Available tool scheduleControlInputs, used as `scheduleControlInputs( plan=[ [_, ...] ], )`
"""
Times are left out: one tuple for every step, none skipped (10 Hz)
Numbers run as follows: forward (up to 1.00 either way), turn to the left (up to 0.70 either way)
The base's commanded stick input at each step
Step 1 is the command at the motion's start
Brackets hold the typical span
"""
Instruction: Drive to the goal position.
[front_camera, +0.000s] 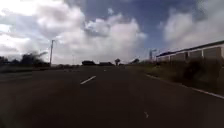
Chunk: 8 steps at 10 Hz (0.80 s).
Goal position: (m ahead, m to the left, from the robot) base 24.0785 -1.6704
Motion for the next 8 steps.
scheduleControlInputs(
  plan=[
    [1.0, 0.0],
    [1.0, 0.0],
    [1.0, 0.0],
    [1.0, 0.0],
    [1.0, 0.0],
    [1.0, 0.0],
    [1.0, 0.0],
    [1.0, 0.0]
  ],
)
